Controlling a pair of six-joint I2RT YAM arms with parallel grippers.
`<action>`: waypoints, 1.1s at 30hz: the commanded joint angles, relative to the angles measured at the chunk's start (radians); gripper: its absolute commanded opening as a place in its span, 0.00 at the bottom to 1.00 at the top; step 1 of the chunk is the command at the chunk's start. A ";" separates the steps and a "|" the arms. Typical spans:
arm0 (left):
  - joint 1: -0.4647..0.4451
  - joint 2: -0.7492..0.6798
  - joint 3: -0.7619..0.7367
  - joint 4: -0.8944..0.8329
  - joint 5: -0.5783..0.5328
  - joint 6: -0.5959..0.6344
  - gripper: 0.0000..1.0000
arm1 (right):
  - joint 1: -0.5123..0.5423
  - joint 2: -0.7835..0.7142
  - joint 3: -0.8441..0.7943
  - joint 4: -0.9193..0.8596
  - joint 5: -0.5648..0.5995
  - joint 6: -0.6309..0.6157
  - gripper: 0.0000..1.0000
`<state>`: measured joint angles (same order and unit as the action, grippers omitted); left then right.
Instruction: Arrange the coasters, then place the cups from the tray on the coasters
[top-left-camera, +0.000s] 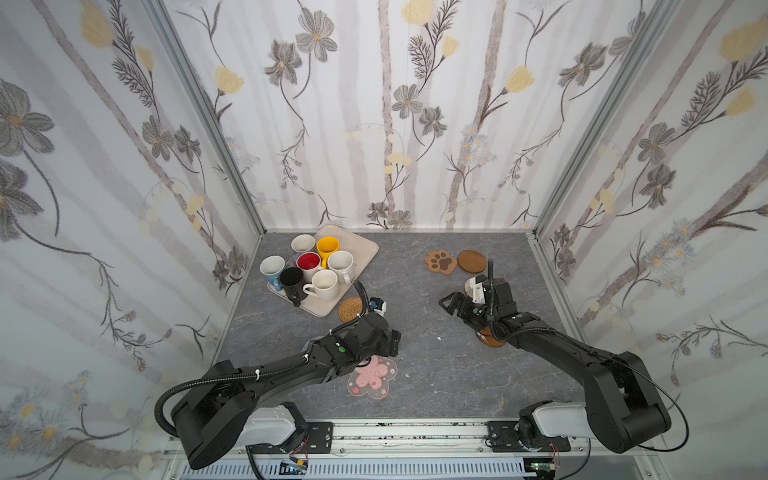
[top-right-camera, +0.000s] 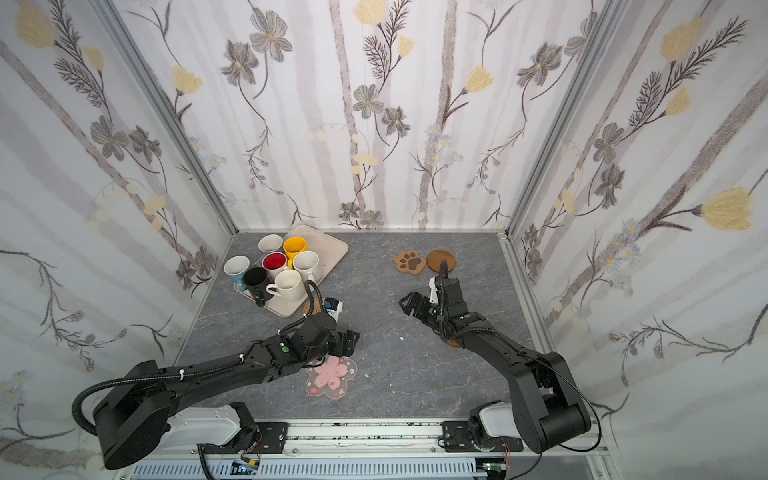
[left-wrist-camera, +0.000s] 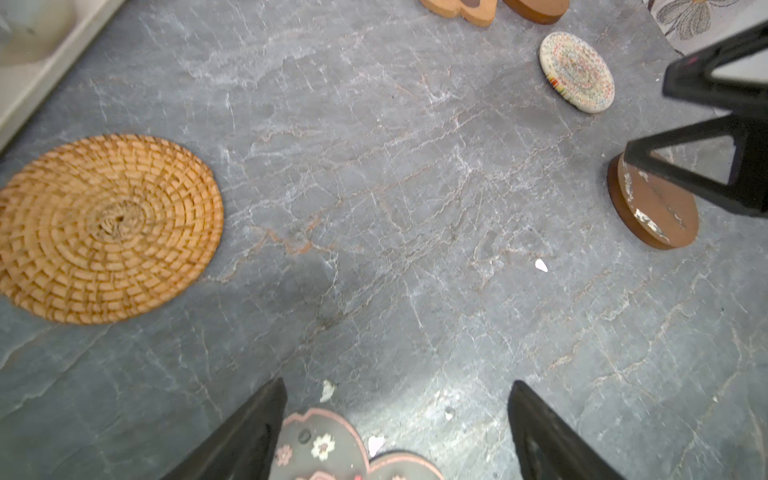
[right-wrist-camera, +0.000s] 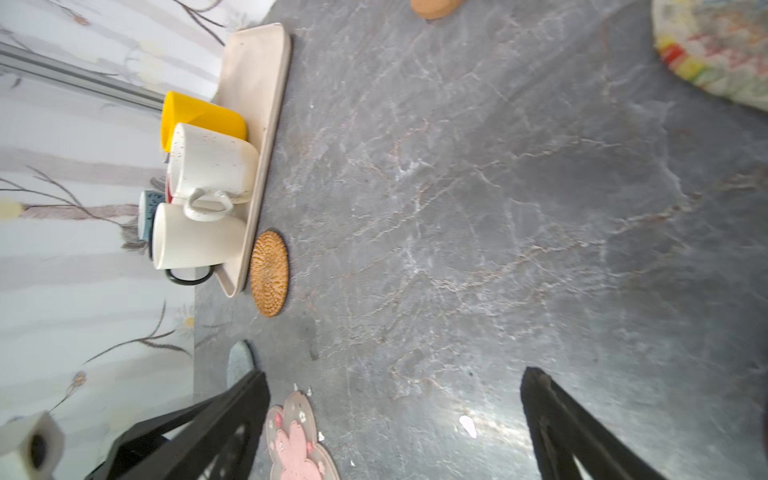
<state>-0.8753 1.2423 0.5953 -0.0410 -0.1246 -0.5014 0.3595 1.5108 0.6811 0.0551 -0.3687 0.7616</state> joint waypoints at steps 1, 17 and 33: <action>0.001 -0.041 -0.015 -0.089 0.060 -0.052 0.72 | 0.020 0.006 0.028 0.052 -0.052 -0.050 0.95; 0.002 -0.036 -0.112 -0.066 0.240 -0.198 0.66 | 0.026 0.022 -0.050 0.155 -0.110 -0.065 0.94; -0.002 0.208 -0.087 0.189 0.338 -0.286 0.65 | -0.040 -0.004 -0.116 0.181 -0.148 -0.082 0.94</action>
<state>-0.8757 1.4078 0.5049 0.1043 0.1734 -0.7486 0.3298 1.5173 0.5743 0.1909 -0.4961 0.6945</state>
